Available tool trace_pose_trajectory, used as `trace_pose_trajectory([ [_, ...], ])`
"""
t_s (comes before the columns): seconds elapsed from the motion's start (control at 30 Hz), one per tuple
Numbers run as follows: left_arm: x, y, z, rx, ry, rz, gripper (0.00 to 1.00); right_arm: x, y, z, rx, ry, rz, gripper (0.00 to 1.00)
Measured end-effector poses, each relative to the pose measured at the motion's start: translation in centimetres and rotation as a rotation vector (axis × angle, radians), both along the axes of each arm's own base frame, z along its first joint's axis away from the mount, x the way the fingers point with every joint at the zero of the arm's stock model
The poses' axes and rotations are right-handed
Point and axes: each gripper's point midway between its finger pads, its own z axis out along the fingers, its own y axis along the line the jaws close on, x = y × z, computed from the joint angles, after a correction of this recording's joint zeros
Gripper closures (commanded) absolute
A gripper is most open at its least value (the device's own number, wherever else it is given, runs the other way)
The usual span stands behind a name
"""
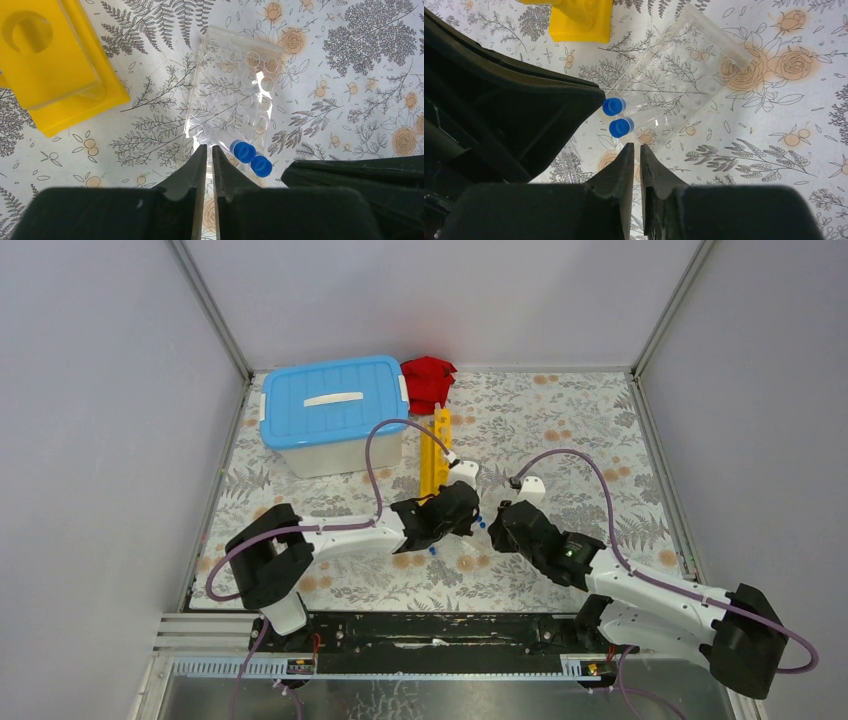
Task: Organize the chemistry lab equipment
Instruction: Adjust the test tube in the slot of the test tube rack.
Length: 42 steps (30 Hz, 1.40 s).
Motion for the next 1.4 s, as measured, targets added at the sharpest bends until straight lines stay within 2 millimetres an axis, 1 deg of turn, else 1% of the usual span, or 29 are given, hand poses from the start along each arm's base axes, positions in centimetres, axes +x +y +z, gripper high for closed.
trace_pose_trajectory([
  [0.23,-0.2,0.6,-0.1,0.003,0.002,0.003,0.85,-0.5,-0.4,0.2,-0.020,-0.013,-0.001,0.78],
  [0.4,-0.3,0.9,0.1,-0.003,-0.002,0.004,0.85,-1.0,-0.2,-0.3,-0.044,-0.001,0.019,0.78],
  [0.5,-0.3,1.0,0.3,-0.012,-0.007,0.006,0.85,-1.6,0.3,-0.8,-0.062,0.009,0.047,0.80],
  [0.63,-0.2,1.4,0.6,-0.021,-0.012,0.014,0.85,-2.2,0.8,-1.3,-0.090,0.004,0.072,0.87],
  [0.8,-0.3,2.6,0.4,-0.027,-0.010,0.030,0.85,-2.7,1.8,-1.3,-0.135,-0.024,0.107,0.92],
  [1.0,-0.6,4.1,0.7,-0.046,-0.008,0.056,0.84,-2.3,3.2,-1.1,-0.182,-0.063,0.127,0.96],
  [1.2,-0.8,5.1,1.1,-0.071,-0.011,0.076,0.84,-1.2,3.5,-1.4,-0.261,-0.092,0.111,0.98],
  [1.4,-0.9,5.2,1.1,-0.080,-0.011,0.079,0.84,-0.2,3.4,-1.5,-0.331,-0.122,0.092,0.99],
])
